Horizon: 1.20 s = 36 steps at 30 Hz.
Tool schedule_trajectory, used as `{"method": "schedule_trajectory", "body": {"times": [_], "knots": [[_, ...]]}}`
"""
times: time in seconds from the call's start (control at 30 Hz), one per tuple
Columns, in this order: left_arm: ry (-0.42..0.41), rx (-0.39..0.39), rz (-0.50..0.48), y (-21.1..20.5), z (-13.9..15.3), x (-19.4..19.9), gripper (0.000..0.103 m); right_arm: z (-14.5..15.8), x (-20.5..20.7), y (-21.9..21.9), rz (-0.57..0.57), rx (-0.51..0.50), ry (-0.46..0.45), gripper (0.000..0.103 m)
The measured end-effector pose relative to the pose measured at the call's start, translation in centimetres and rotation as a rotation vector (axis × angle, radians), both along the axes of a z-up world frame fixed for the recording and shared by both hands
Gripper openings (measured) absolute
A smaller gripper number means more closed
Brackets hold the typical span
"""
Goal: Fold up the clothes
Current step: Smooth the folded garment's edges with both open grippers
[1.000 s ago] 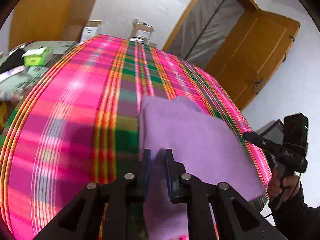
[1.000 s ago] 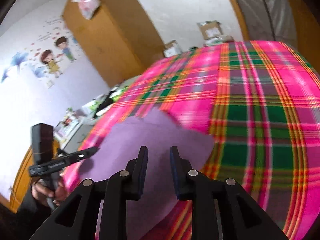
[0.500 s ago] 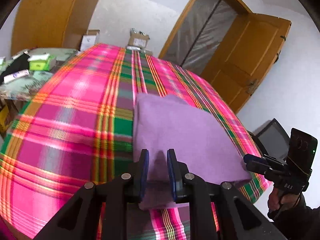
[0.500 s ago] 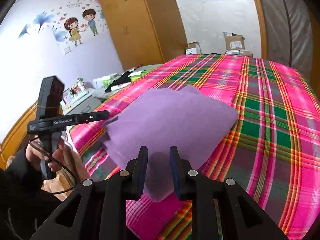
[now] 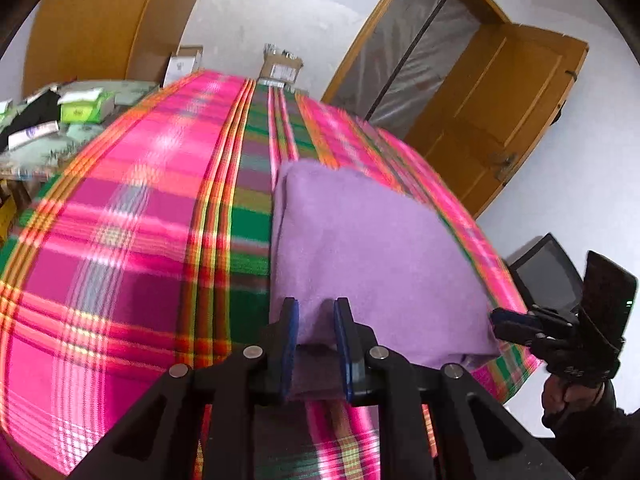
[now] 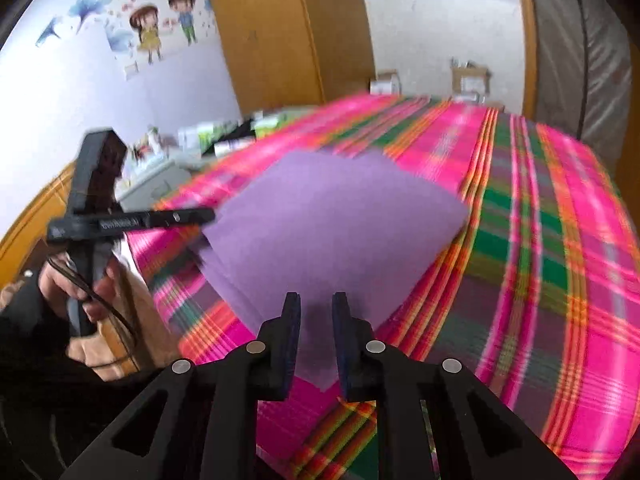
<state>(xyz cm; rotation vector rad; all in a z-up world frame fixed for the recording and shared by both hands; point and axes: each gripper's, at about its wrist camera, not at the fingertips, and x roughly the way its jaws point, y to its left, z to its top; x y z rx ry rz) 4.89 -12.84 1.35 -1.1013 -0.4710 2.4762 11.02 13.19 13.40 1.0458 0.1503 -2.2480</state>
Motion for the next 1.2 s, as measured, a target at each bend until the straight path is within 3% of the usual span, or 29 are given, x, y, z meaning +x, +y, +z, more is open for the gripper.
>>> {"method": "schedule_trajectory", "body": {"times": [0.07, 0.27, 0.47, 0.7, 1.0, 1.2], "knots": [[-0.005, 0.000, 0.005, -0.3, 0.3, 0.2, 0.018, -0.3, -0.4, 0.4, -0.003, -0.040, -0.023, 0.015], [0.049, 0.014, 0.036, -1.0, 2.6, -0.4, 0.018, 2.3, -1.7, 1.3, -0.023, -0.149, 0.025, 0.016], [-0.047, -0.038, 0.033, 0.0, 0.2, -2.2, 0.019, 0.4, -4.3, 0.8, -0.055, -0.132, -0.035, 0.015], [0.022, -0.031, 0.017, 0.7, 3.0, -3.3, 0.018, 1.8, -5.6, 2.0, -0.087, -0.160, -0.004, 0.016], [0.031, -0.113, -0.030, 4.1, 3.9, -9.4, 0.019, 2.6, -10.6, 3.4, -0.180, -0.212, 0.018, 0.018], [-0.020, -0.141, 0.002, 3.8, 2.5, -13.2, 0.019, 1.8, -13.6, 3.4, -0.218, -0.249, -0.017, 0.018]]}}
